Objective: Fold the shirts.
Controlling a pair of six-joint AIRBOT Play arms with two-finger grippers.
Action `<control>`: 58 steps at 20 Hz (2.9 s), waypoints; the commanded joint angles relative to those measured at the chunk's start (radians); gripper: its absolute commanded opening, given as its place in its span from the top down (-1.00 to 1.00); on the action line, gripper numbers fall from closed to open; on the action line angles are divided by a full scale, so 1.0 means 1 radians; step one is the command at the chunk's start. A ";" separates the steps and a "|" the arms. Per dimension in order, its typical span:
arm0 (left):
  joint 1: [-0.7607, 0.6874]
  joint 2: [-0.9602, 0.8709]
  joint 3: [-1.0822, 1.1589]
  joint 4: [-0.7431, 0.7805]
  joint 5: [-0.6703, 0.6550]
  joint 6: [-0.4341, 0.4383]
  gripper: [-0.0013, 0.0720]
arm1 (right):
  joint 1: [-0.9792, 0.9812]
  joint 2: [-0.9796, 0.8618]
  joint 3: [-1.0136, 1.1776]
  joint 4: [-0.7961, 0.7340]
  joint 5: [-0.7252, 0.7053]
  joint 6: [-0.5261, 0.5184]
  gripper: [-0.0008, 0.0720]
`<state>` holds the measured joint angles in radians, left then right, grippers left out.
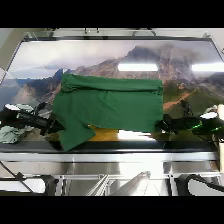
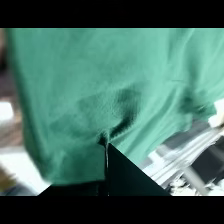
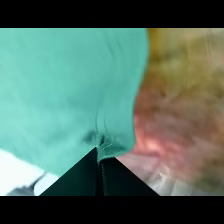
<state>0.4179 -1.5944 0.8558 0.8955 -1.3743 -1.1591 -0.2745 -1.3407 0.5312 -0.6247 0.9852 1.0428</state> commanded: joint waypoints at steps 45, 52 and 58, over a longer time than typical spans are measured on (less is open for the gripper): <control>0.024 -0.598 1.115 -0.844 -0.190 -0.184 0.17 | -0.037 -0.309 0.676 -0.028 -0.140 -0.040 -0.80; -0.037 -0.562 1.193 -0.846 -0.301 -0.138 0.97 | -0.003 -0.470 0.706 -0.019 -0.037 0.101 -0.78; -0.254 -0.534 1.131 -0.567 -0.132 -0.109 0.97 | 0.061 -0.528 0.765 0.000 -0.009 0.124 0.14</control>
<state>0.2607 -2.1403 2.0247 0.1833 -1.5948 -1.2877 -0.2428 -1.8435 1.2728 -0.6239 0.9565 1.1507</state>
